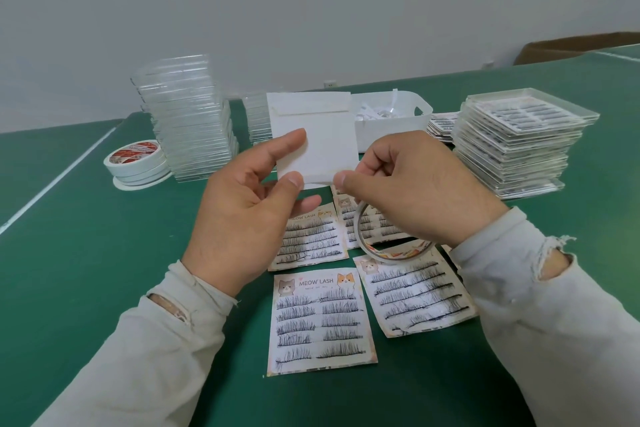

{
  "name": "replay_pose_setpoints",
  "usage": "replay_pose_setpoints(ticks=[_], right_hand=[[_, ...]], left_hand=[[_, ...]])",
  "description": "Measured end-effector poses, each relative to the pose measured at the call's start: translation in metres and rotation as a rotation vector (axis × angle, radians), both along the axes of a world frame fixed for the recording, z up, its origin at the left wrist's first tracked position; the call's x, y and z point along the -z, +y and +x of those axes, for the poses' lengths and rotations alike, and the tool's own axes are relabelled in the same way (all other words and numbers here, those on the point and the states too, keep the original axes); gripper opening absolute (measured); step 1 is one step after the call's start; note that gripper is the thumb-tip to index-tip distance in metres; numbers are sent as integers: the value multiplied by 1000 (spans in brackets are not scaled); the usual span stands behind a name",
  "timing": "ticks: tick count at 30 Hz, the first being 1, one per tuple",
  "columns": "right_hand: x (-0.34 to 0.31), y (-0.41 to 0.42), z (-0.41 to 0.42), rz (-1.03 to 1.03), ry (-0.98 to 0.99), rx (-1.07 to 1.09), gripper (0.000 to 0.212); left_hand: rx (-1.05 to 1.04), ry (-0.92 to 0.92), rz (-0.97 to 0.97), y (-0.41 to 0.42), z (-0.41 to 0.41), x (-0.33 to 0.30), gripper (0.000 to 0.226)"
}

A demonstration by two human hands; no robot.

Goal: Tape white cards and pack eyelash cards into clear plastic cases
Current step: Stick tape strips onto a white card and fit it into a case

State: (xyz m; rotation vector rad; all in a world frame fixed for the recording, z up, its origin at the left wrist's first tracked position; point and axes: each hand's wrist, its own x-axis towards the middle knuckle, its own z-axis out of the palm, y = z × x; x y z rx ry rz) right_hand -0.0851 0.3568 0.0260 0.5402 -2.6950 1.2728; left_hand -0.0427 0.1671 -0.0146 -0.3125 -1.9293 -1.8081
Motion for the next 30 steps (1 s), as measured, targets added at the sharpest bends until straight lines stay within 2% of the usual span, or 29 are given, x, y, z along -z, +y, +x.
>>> replay_pose_setpoints(ticks=[12, 21, 25, 30], right_hand=[[4, 4, -7, -58, -31, -18, 37], [0, 10, -10, -242, -238, -125, 14], [3, 6, -9, -346, -252, -107, 16], [6, -2, -5, -325, -218, -133, 17]], left_hand=[[29, 35, -4, 5, 2, -2, 43], [-77, 71, -43, 2, 2, -5, 38], [-130, 125, 86, 8, 2, -5, 25], [-111, 70, 40, 26, 4, 2, 26]])
